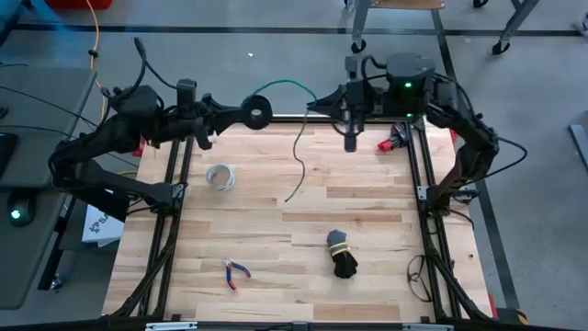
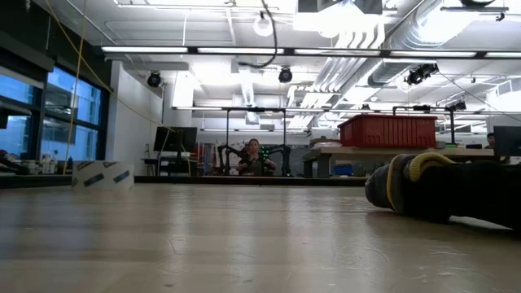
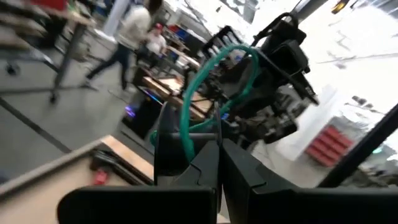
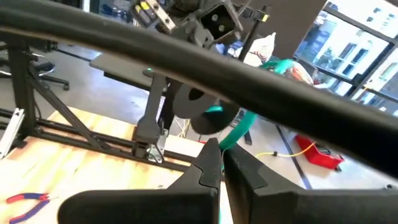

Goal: Coil cords
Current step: Coil the green wire on the spool

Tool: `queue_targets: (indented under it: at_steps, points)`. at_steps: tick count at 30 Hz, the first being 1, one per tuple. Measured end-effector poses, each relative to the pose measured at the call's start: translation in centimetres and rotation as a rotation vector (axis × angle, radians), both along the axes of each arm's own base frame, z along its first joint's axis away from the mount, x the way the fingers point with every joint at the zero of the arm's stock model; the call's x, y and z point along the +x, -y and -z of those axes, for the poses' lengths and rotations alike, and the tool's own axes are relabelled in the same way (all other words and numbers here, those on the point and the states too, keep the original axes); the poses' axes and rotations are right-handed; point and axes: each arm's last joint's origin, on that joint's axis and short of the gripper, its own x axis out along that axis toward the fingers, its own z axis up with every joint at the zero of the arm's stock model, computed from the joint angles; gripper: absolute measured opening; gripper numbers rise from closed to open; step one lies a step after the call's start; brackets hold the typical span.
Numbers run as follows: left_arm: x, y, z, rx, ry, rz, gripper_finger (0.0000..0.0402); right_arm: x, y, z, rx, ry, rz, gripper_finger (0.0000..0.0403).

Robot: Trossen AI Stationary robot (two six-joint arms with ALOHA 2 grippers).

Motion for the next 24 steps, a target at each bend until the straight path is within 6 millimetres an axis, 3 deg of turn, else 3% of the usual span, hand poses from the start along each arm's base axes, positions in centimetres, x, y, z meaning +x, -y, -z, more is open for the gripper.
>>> queue_targets:
  at_steps: [5,10,16,24]
  points:
    - [-1.0,-0.4,-0.5,0.058,0.019,-0.051,0.0000,-1.6,-0.1,-0.2,0.024,-0.040,0.044,0.0000]
    - [-2.2,-0.8,-2.3,0.113,0.186,-0.142,0.0000,-1.6,-0.5,0.1,0.074,-0.066,0.031,0.0000]
    - [-1.9,-1.0,-4.1,0.134,0.405,-0.136,0.0000,0.9,-0.9,1.7,0.088,-0.131,-0.020,0.0000]
    - [1.2,-1.5,-3.7,0.065,0.471,-0.062,0.0000,5.5,-1.2,4.9,0.123,-0.229,-0.114,0.0000]
